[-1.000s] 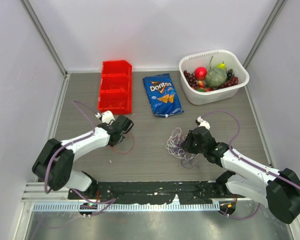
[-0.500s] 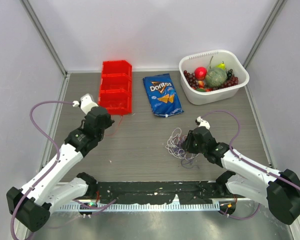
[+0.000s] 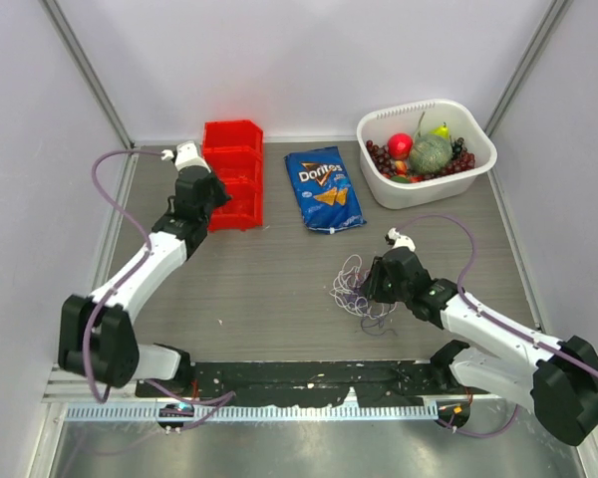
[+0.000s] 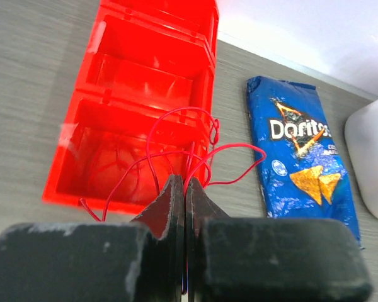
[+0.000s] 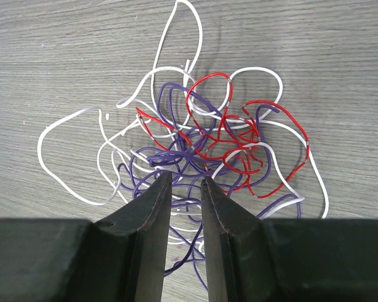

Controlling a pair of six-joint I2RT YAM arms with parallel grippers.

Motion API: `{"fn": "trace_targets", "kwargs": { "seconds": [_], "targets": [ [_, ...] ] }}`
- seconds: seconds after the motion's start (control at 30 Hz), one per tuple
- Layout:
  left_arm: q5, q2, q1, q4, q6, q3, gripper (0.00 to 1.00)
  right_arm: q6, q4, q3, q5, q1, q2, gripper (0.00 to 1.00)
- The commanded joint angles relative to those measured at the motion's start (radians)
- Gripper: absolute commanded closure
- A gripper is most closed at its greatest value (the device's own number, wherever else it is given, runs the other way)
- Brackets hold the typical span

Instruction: Untangle the cables

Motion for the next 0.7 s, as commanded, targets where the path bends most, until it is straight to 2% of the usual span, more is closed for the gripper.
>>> {"fn": "trace_targets", "kwargs": {
  "seconds": [0.0, 0.13, 0.3, 0.53, 0.67],
  "targets": [
    [0.245, 0.156, 0.096, 0.324, 0.104, -0.003, 1.0, -0.04, -0.048, 0.065, 0.011, -0.004, -0.031, 0.69],
    [0.369, 0.288, 0.14, 0.438, 0.104, 0.006, 1.0, -0.06, -0.071, 0.085, 0.017, -0.01, -0.031, 0.69],
    [0.313, 0.328, 0.143, 0.378, 0.117, 0.003, 1.0, -0.052, -0.061, 0.082, 0.022, -0.012, -0.014, 0.69],
    [0.186, 0.397, 0.163, 0.132, -0.017, 0.048, 1.0, -0.042, -0.027, 0.091, 0.002, -0.015, 0.013, 0.69],
    [0.172, 0.491, 0.196, -0.089, -0.06, 0.189, 1.0, -0.046, -0.034, 0.107, -0.001, -0.015, 0.014, 0.69]
  ]
}}
